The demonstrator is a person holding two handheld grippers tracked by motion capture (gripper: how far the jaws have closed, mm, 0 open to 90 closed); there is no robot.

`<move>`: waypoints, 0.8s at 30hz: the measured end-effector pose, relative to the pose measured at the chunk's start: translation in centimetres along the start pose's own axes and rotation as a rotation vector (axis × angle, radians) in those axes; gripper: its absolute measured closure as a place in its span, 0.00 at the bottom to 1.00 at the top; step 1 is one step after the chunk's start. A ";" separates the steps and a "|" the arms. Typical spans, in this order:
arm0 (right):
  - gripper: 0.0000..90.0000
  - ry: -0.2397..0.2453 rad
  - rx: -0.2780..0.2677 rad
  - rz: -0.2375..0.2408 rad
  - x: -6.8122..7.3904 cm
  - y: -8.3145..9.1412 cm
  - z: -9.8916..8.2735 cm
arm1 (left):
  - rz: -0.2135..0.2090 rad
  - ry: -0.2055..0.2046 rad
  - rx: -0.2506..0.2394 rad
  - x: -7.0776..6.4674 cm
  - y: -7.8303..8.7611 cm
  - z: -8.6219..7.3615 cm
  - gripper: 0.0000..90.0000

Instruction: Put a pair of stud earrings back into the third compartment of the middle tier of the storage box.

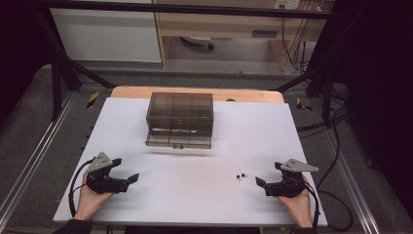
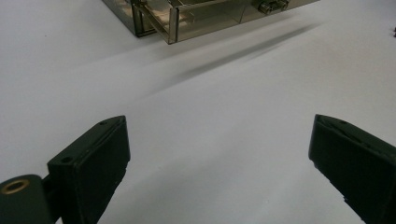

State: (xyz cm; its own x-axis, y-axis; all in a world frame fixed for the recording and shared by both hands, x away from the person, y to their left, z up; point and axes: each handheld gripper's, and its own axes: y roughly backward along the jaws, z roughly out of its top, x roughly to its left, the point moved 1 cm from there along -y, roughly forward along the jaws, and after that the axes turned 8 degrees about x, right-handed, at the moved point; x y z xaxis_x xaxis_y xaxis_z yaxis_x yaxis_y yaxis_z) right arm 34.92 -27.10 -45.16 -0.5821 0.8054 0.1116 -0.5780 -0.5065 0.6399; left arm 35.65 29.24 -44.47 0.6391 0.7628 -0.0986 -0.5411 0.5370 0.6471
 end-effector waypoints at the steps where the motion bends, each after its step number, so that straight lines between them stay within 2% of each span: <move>1: 0.01 -0.002 0.000 0.004 0.0 0.0 0.0 | -0.008 0.002 -0.005 0.0 0.0 0.0 0.06; 9: 0.01 0.000 0.013 0.000 -0.1 0.1 0.0 | -0.022 -0.008 0.016 -0.1 -0.4 -0.1 0.06; 14: 0.01 -0.008 0.017 -0.001 0.0 0.1 0.0 | -0.034 0.000 0.032 0.1 -0.6 -0.4 0.06; 24: 0.03 0.006 0.039 0.002 1.1 -0.7 1.1 | -0.036 0.008 0.022 0.1 -0.4 -0.5 0.06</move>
State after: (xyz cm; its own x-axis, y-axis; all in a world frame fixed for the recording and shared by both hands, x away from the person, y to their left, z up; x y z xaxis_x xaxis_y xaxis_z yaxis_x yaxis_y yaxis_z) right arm 35.28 -25.49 -44.65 -0.5867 0.8025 0.1081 -0.5542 -0.4953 0.6690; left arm 35.69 29.29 -45.12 0.6530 0.7464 -0.1283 -0.5061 0.5561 0.6592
